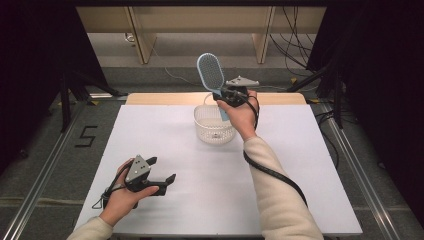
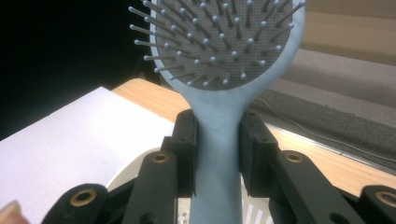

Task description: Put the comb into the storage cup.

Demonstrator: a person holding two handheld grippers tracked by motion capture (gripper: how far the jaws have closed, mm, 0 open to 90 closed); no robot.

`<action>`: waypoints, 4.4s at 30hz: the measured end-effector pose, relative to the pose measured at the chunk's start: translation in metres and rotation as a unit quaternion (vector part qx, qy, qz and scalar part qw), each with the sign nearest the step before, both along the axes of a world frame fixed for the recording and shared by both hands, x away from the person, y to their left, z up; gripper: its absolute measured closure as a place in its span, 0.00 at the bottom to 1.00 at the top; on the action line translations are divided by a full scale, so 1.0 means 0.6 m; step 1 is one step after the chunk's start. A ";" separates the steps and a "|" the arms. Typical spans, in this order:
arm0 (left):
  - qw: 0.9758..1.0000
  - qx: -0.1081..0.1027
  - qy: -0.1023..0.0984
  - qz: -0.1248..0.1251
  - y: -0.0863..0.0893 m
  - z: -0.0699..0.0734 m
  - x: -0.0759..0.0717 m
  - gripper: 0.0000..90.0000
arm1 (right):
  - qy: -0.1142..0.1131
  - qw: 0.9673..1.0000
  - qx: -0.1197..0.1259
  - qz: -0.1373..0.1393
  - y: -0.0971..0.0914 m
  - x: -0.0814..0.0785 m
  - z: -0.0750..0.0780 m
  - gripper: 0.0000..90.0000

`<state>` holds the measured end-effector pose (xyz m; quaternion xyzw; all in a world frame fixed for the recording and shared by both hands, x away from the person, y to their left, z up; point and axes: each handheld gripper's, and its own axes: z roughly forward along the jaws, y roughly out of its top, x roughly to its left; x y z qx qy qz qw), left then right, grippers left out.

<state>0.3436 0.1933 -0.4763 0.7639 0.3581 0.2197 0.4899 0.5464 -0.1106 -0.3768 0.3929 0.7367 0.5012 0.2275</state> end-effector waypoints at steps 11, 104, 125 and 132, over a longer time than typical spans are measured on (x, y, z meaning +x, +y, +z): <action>1.000 0.000 0.001 0.001 0.000 0.000 0.000 0.11 | 0.002 1.000 -0.001 0.003 0.005 0.003 -0.009 0.79; 1.000 0.002 -0.002 -0.002 -0.001 -0.001 0.000 0.11 | 0.006 0.998 -0.061 0.021 0.021 -0.004 -0.053 0.78; 1.000 0.001 0.000 -0.002 -0.002 -0.001 0.000 0.11 | 0.012 0.996 -0.079 0.032 0.023 -0.014 -0.061 0.78; 1.000 0.002 -0.001 -0.002 -0.002 -0.001 0.000 0.11 | 0.012 0.996 -0.084 0.033 0.024 -0.016 -0.063 0.78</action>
